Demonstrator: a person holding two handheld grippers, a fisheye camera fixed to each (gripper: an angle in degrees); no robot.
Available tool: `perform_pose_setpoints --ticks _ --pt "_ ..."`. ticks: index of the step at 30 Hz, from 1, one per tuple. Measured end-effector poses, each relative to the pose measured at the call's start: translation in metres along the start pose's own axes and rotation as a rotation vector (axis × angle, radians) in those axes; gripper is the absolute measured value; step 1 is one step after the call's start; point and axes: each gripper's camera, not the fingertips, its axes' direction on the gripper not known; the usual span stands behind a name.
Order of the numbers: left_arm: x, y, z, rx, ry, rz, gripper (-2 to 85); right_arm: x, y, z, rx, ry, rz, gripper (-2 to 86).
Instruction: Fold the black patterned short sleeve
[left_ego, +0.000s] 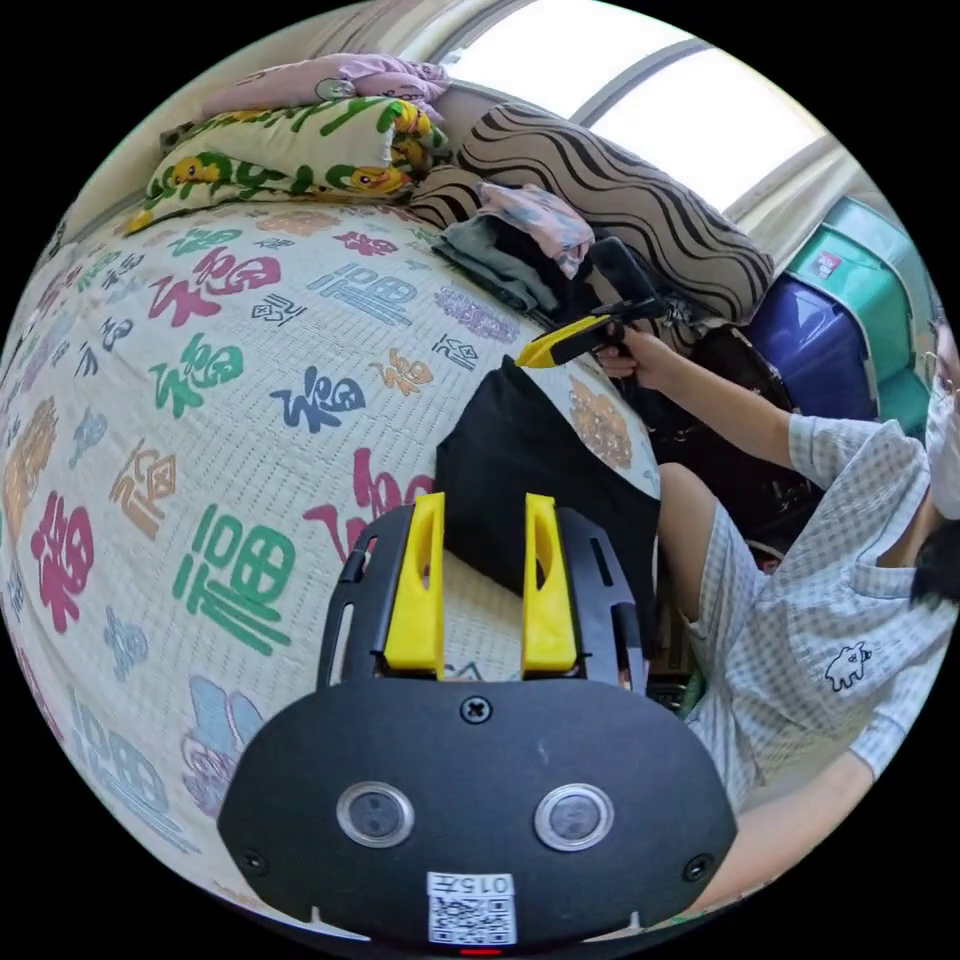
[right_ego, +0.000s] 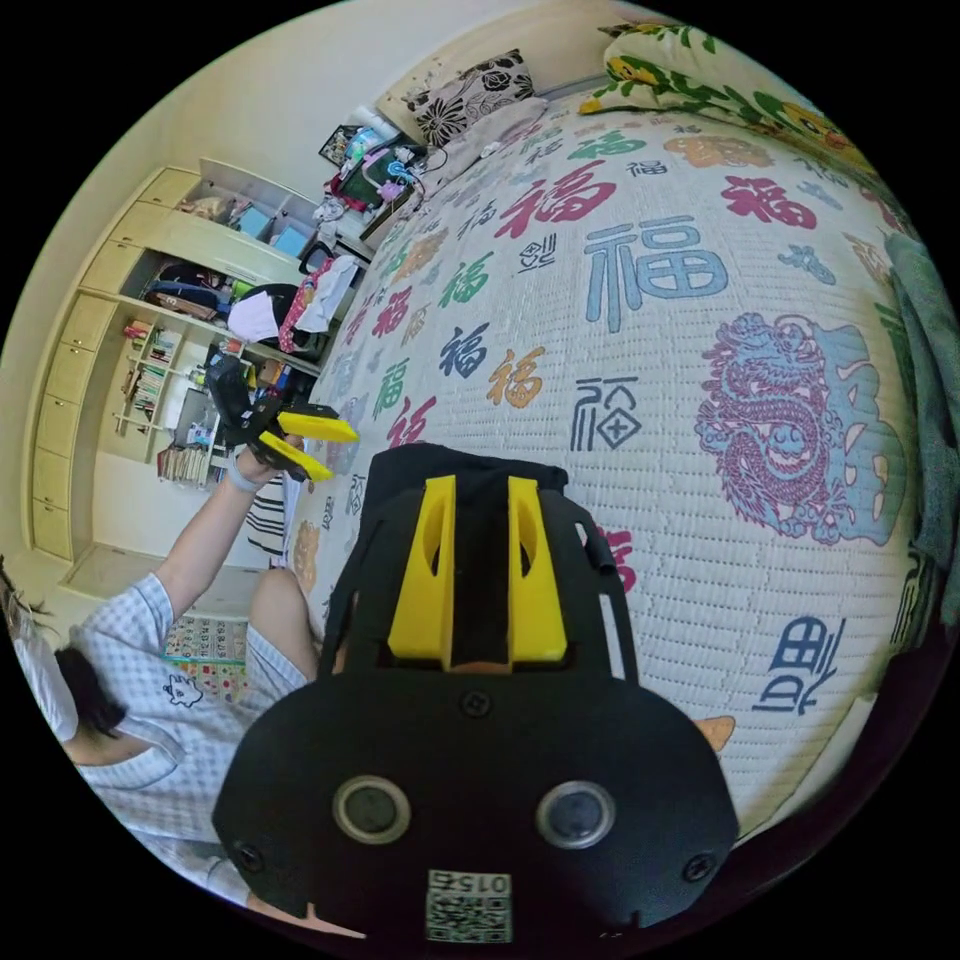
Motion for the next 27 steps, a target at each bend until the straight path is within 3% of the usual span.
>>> perform_pose_setpoints --ticks 6,8,11,20,22,27 --pt "-0.047 -0.038 0.025 -0.152 0.186 0.059 10.1 0.006 0.002 0.016 -0.075 -0.07 0.052 7.5" --pt "-0.062 -0.041 0.027 -0.256 0.326 0.052 7.3 0.006 0.005 0.021 -0.111 -0.047 0.049 6.0" --pt "-0.081 -0.047 0.001 -0.258 0.416 0.025 2.0 0.003 0.008 0.026 -0.139 -0.025 0.029 3.0" --pt "-0.094 -0.073 -0.047 -0.353 0.107 0.012 0.7 -0.015 0.018 0.022 -0.111 0.155 0.017 0.2" --pt "-0.097 -0.068 -0.068 -0.29 0.106 -0.047 1.2 -0.018 0.028 0.012 -0.083 0.124 0.01 1.0" --pt "-0.086 -0.01 -0.144 0.086 0.172 -0.162 6.2 0.004 0.084 -0.018 -0.01 -0.132 0.013 8.6"
